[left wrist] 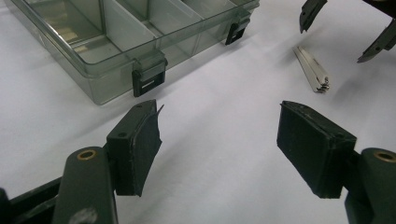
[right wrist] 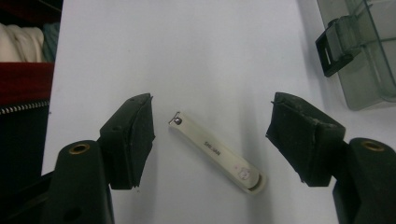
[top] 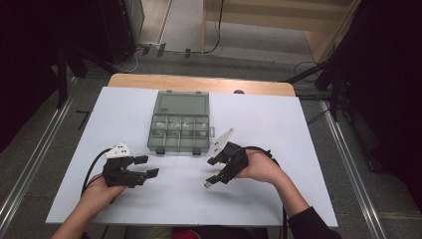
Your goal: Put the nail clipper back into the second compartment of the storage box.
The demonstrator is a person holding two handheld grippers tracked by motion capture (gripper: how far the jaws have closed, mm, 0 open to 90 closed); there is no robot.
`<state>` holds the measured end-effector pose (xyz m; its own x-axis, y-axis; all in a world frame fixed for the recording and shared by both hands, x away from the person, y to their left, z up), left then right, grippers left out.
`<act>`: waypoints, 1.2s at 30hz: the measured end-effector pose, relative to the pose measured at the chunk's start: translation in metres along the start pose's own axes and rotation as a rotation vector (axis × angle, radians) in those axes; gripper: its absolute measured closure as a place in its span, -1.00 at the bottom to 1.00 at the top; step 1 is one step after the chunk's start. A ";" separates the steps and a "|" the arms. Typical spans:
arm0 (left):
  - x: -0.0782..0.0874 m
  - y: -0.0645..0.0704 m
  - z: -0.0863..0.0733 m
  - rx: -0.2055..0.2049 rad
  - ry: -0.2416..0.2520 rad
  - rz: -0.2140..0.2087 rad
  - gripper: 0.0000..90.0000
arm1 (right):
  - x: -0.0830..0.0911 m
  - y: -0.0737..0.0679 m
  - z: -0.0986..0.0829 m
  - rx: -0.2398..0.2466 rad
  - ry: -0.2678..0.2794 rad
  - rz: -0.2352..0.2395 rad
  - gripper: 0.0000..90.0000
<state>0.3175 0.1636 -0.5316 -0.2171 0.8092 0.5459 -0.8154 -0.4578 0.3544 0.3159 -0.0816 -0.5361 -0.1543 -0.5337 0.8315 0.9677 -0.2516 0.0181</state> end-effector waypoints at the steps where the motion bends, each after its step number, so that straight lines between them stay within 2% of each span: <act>1: 0.000 0.000 0.000 -0.002 -0.002 -0.001 -0.35 | 0.000 0.001 0.001 0.009 0.006 -0.001 -0.28; 18: -0.001 -0.003 -0.001 0.004 -0.010 -0.002 -0.35 | -0.014 -0.010 -0.003 0.145 -0.022 0.009 -0.24; 26: -0.001 -0.004 -0.002 0.005 -0.012 0.000 -0.35 | -0.021 -0.014 -0.007 0.179 -0.032 0.027 -0.16; 34: -0.001 -0.004 -0.002 0.004 -0.017 -0.004 -0.35 | -0.029 -0.016 -0.009 0.229 -0.055 0.011 -0.11; 36: -0.001 -0.004 -0.003 0.003 -0.017 -0.001 -0.35 | -0.029 -0.016 -0.009 0.225 -0.055 0.007 -0.07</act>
Point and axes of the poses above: each handheld gripper's, and its own axes: x roughly backward along the jaws, z roughly out of its top, y roughly to its right, the point moved 8 cm from there along -x, roughly forward along the jaws, and after that the axes turned 11 degrees about -z, right-handed, at the moved point
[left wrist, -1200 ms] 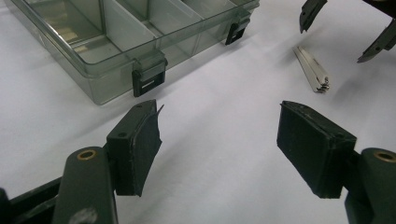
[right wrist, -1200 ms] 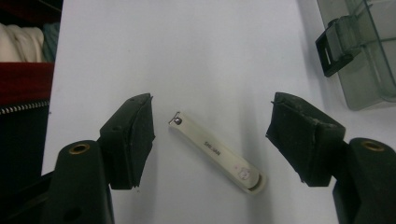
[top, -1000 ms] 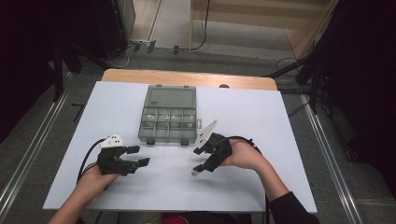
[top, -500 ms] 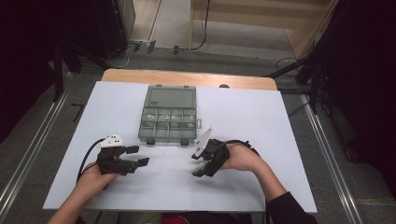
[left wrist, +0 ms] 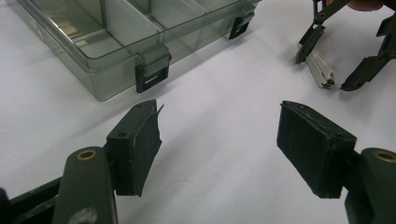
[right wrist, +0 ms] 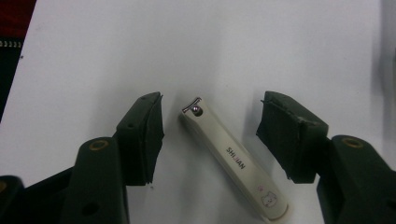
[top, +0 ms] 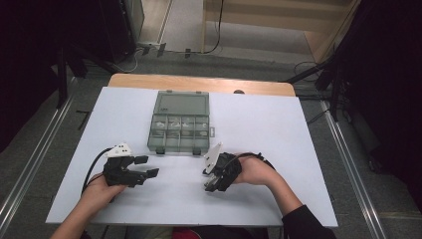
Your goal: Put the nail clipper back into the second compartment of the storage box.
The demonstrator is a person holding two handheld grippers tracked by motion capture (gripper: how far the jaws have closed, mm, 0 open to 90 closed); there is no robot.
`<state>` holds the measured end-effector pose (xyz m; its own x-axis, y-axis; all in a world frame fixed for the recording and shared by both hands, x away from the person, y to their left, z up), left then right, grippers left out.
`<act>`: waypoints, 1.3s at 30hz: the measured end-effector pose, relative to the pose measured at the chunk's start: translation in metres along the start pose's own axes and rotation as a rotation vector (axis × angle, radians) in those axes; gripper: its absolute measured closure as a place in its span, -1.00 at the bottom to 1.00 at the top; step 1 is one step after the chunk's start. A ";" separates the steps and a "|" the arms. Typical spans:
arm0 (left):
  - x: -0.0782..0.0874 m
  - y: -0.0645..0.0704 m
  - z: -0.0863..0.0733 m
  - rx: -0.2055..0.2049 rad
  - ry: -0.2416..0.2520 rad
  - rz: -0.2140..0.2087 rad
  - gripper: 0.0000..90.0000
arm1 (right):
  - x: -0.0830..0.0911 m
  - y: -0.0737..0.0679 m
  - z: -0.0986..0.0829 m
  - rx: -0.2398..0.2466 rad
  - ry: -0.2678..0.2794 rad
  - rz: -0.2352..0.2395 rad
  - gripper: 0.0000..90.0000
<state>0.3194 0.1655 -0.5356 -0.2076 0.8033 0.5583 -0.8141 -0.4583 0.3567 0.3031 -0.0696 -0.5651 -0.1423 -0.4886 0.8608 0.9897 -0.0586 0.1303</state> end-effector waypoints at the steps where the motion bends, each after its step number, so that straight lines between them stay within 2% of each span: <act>1: 0.000 0.000 0.000 0.000 0.002 0.000 -0.35 | 0.000 0.000 0.000 0.002 0.002 -0.004 -0.06; 4: 0.000 0.000 0.000 0.000 0.000 -0.001 -0.35 | -0.001 -0.001 -0.001 0.021 0.010 -0.023 -0.04; 9: 0.001 0.000 0.000 -0.001 0.001 0.002 -0.35 | -0.001 -0.003 -0.002 0.020 0.030 -0.038 0.01; 18: 0.000 0.000 0.000 0.001 0.001 0.002 -0.35 | 0.001 -0.003 -0.003 0.021 0.026 -0.031 0.18; 24: 0.000 0.000 0.000 0.001 0.000 0.001 -0.35 | 0.002 -0.004 -0.002 0.047 0.013 -0.025 0.35; 32: 0.000 0.000 0.000 0.000 -0.003 0.001 -0.35 | 0.002 -0.004 -0.002 0.056 0.025 -0.009 0.48; 34: -0.001 0.000 0.000 0.001 -0.004 0.001 -0.35 | 0.002 -0.005 -0.003 0.037 0.024 -0.007 0.53; 39: 0.000 0.000 0.000 0.000 -0.002 0.001 -0.35 | 0.002 -0.003 -0.003 0.030 0.026 -0.007 0.66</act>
Point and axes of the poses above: each handheld gripper's, and its own axes: x roughly backward along the jaws, z roughly out of its top, y roughly to its right, the point moved 8 cm from there along -x, roughly forward along the jaws, and after that the axes turned 11 degrees about -z, right-handed, at the moved point
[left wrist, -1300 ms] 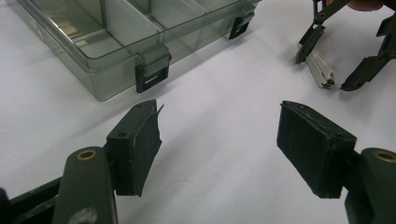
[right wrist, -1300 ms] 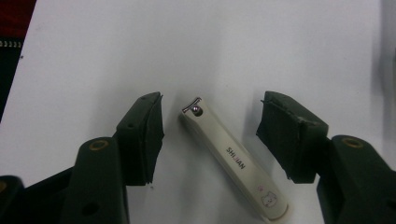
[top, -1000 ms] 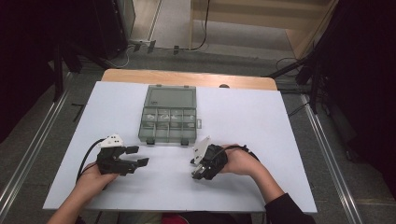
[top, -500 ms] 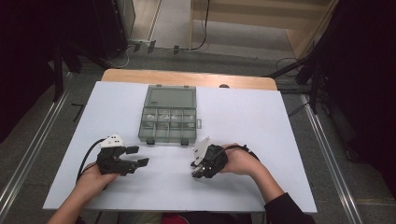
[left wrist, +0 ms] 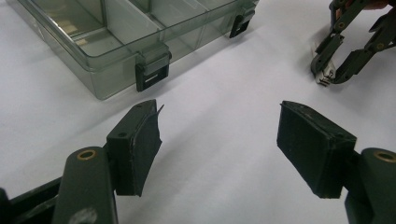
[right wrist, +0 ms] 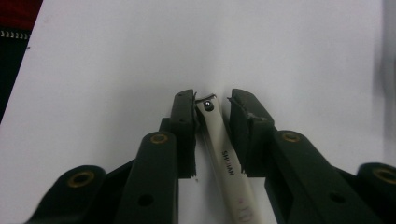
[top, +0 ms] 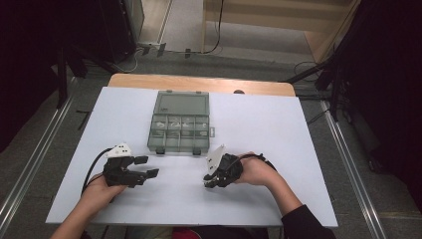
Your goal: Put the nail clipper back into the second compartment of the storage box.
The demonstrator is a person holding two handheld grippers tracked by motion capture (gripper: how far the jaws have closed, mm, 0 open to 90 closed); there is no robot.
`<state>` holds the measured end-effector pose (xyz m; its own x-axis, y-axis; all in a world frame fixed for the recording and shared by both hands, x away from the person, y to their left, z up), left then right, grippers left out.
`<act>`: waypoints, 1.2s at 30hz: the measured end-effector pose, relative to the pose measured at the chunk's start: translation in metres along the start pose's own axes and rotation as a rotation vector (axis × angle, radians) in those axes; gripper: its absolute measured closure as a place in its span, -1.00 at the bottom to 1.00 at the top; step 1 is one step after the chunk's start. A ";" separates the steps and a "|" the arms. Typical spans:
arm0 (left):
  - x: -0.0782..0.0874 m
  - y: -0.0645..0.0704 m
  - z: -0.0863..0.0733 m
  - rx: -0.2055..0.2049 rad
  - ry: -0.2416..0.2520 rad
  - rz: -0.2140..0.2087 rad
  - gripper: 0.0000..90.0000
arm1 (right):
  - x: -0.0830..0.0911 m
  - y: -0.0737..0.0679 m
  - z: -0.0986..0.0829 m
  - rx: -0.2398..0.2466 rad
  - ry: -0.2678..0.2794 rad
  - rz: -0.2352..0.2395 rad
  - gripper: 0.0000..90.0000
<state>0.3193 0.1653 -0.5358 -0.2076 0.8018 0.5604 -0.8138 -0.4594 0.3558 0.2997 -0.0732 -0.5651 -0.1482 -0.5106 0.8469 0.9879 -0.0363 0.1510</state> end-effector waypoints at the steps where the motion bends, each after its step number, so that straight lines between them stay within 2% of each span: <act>1: 0.000 0.000 0.000 0.000 0.001 0.001 -0.35 | 0.000 0.000 0.000 -0.004 0.002 0.006 0.67; 9: 0.000 0.000 0.000 0.001 0.003 0.002 -0.35 | 0.000 0.001 0.001 -0.027 -0.016 0.004 0.75; 16: 0.001 0.000 0.000 0.001 0.005 0.002 -0.35 | 0.002 0.003 0.003 -0.106 -0.027 0.014 0.75; 17: 0.001 0.000 0.000 0.000 0.005 0.001 -0.35 | 0.003 0.002 0.003 -0.126 -0.031 0.037 0.75; 18: 0.001 0.000 0.000 -0.001 0.004 0.001 -0.35 | 0.004 0.004 0.004 -0.132 -0.016 0.022 0.75; 19: 0.001 0.000 0.000 0.000 0.004 0.002 -0.35 | 0.006 0.002 0.004 -0.160 -0.027 0.039 0.75; 24: 0.001 0.000 0.000 0.000 0.004 0.001 -0.35 | 0.013 0.006 0.006 -0.232 -0.019 0.045 0.75; 25: 0.001 0.000 0.000 -0.001 0.004 0.002 -0.35 | 0.014 0.007 0.007 -0.231 -0.009 0.030 0.75; 29: 0.001 0.000 0.000 -0.001 0.005 0.001 -0.35 | 0.022 0.010 0.010 -0.263 0.013 0.033 0.75; 30: 0.001 0.000 0.000 -0.001 0.004 0.002 -0.35 | 0.023 0.012 0.010 -0.260 0.024 0.013 0.75; 31: 0.001 0.000 0.000 -0.001 0.004 0.001 -0.35 | 0.025 0.011 0.010 -0.285 0.016 0.028 0.75; 32: 0.001 0.000 0.001 -0.002 0.005 0.001 -0.35 | 0.025 0.014 0.010 -0.272 0.033 0.011 0.75; 33: 0.001 0.000 0.001 -0.002 0.006 0.002 -0.35 | 0.027 0.013 0.010 -0.297 0.020 0.016 0.75; 34: 0.001 0.000 0.001 -0.002 0.005 0.001 -0.35 | 0.027 0.016 0.010 -0.292 0.034 0.000 0.75; 36: 0.001 0.000 0.001 -0.004 0.004 0.002 -0.35 | 0.028 0.017 0.010 -0.337 0.022 0.002 0.75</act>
Point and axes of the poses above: each handheld gripper's, and its own axes: x roughly backward along the jaws, z roughly out of its top, y roughly to its right, the point moved 8 cm from there along -x, roughly forward along the jaws, and after that the axes turned 11 degrees about -z, right-handed, at the moved point
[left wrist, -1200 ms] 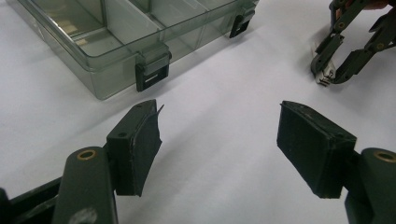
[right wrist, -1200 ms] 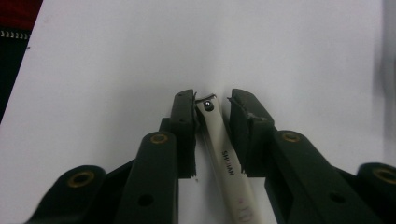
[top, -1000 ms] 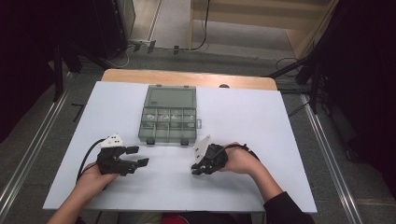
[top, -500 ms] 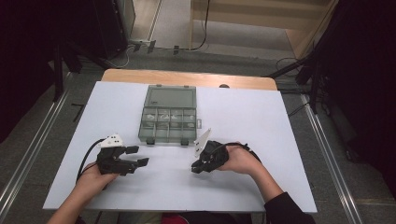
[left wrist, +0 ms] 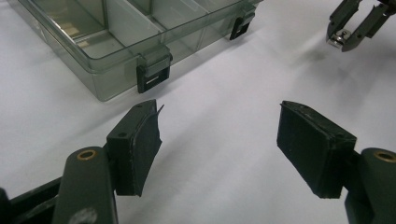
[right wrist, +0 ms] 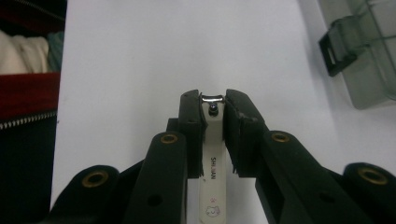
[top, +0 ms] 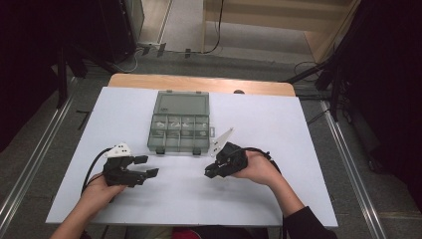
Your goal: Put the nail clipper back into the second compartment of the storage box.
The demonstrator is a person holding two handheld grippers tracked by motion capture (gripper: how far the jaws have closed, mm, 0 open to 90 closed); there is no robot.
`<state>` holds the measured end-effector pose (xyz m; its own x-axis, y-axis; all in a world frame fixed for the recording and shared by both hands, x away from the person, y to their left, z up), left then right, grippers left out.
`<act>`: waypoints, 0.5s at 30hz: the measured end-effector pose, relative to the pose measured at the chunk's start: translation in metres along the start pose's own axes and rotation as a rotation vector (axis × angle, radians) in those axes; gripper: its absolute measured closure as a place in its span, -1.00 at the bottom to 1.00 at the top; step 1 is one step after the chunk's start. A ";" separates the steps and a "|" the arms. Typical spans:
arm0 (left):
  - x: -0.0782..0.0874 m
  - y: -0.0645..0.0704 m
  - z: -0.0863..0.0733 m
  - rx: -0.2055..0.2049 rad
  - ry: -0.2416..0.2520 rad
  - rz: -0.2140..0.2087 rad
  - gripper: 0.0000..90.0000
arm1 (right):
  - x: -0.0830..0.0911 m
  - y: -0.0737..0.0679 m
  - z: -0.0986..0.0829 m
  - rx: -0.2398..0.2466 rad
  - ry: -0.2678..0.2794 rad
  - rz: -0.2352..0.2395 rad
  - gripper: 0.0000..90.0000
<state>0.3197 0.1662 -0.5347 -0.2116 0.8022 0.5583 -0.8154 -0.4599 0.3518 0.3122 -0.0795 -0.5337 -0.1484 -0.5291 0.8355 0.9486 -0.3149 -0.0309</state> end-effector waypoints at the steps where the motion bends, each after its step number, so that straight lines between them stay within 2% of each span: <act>1: 0.000 0.000 0.000 0.000 0.000 0.001 -0.35 | -0.001 0.003 0.001 -0.005 0.013 -0.025 0.75; 2: 0.000 0.000 0.000 -0.001 0.000 0.000 -0.35 | 0.000 0.003 0.001 -0.035 0.005 -0.009 0.75; 4: 0.000 0.000 0.000 -0.001 0.002 -0.001 -0.35 | 0.000 0.005 0.001 -0.067 0.003 -0.024 0.75; 9: 0.000 0.000 0.000 -0.001 0.002 -0.002 -0.35 | 0.004 0.007 0.004 -0.114 0.020 -0.030 0.75; 12: 0.000 0.000 0.001 0.000 0.005 -0.002 -0.35 | 0.008 0.010 0.007 -0.133 0.054 -0.039 0.75; 15: -0.001 0.000 0.001 -0.003 0.003 -0.001 -0.35 | 0.012 0.013 0.010 -0.179 0.062 -0.062 0.75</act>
<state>0.3200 0.1652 -0.5342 -0.2120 0.8038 0.5559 -0.8170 -0.4578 0.3505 0.3254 -0.0823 -0.5189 -0.2272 -0.5501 0.8036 0.8729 -0.4809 -0.0823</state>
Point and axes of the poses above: each handheld gripper's, and its own axes: x roughly backward along the jaws, z roughly out of its top, y roughly to its right, the point moved 8 cm from there along -x, roughly forward along the jaws, and after that the axes turned 11 degrees about -z, right-handed, at the moved point
